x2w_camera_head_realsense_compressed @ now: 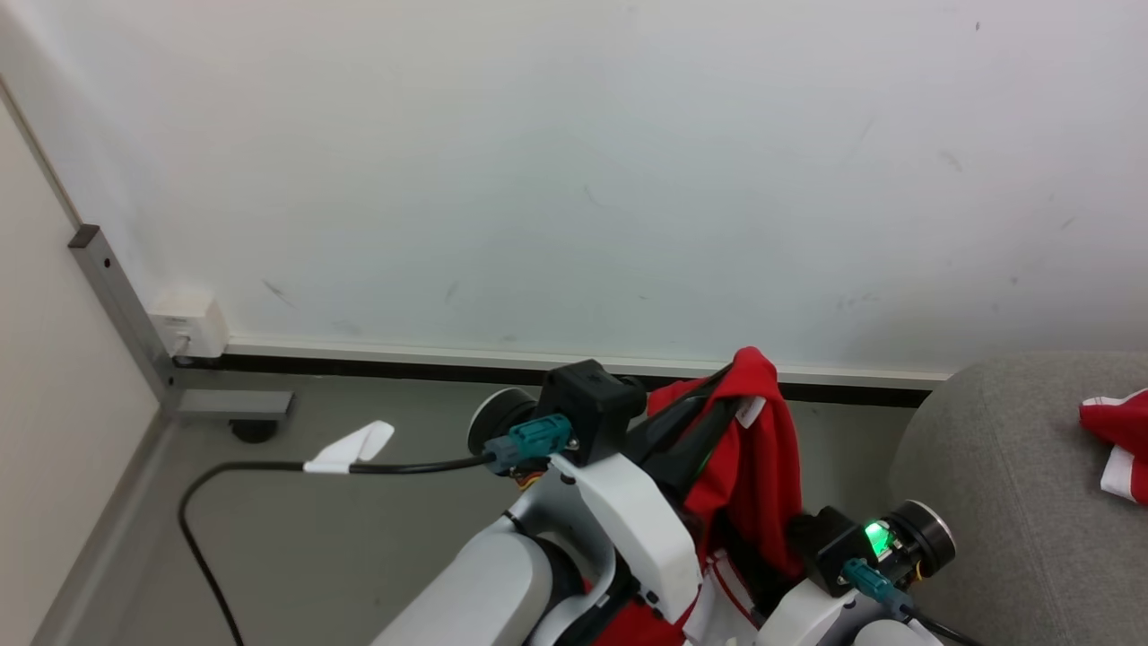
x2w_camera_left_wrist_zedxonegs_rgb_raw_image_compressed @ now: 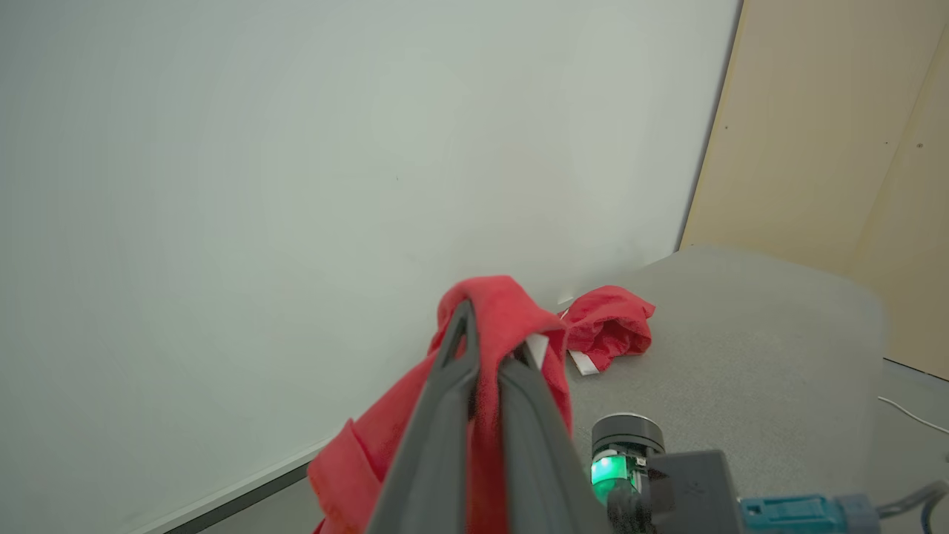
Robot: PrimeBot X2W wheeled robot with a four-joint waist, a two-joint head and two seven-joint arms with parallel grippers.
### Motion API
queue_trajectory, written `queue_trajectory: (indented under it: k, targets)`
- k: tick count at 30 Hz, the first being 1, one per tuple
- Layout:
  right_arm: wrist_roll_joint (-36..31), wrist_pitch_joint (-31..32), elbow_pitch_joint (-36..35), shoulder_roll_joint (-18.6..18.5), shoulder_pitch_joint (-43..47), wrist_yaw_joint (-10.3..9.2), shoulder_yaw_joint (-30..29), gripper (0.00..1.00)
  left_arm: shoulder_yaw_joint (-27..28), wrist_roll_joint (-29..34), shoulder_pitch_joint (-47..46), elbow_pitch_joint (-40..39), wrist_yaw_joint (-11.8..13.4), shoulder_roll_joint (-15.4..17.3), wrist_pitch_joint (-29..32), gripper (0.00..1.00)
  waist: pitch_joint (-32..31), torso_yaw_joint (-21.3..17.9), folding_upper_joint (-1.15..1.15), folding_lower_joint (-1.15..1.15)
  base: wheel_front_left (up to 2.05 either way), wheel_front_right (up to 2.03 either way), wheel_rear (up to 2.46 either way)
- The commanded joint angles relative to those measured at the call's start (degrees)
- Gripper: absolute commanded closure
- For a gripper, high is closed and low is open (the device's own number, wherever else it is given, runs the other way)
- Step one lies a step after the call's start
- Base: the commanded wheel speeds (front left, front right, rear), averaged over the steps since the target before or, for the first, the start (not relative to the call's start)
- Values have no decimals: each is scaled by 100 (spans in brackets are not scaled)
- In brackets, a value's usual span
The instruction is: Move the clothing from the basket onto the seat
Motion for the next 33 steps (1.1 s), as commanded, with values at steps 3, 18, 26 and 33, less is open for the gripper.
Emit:
queue_trajectory:
  k: [3,18,26,33]
  targets:
    - [239,5,146,11,-144,-15,85,100,73,-33,44,24,73,59,-3,86,8,24,0,0,0,0,0]
    - [774,5,-1,-115,-229,-15,-647,100,142,-298,428,619,76,206,-177,0,48,-83,0,0,0,0,0]
    - [653,3,-67,-265,-271,-14,-1280,100,121,-330,515,724,109,233,-272,0,60,-100,0,0,0,0,0]
    - [559,4,-167,-295,-338,-15,-1413,100,61,-334,534,824,114,213,-334,0,59,-182,0,0,0,0,0]
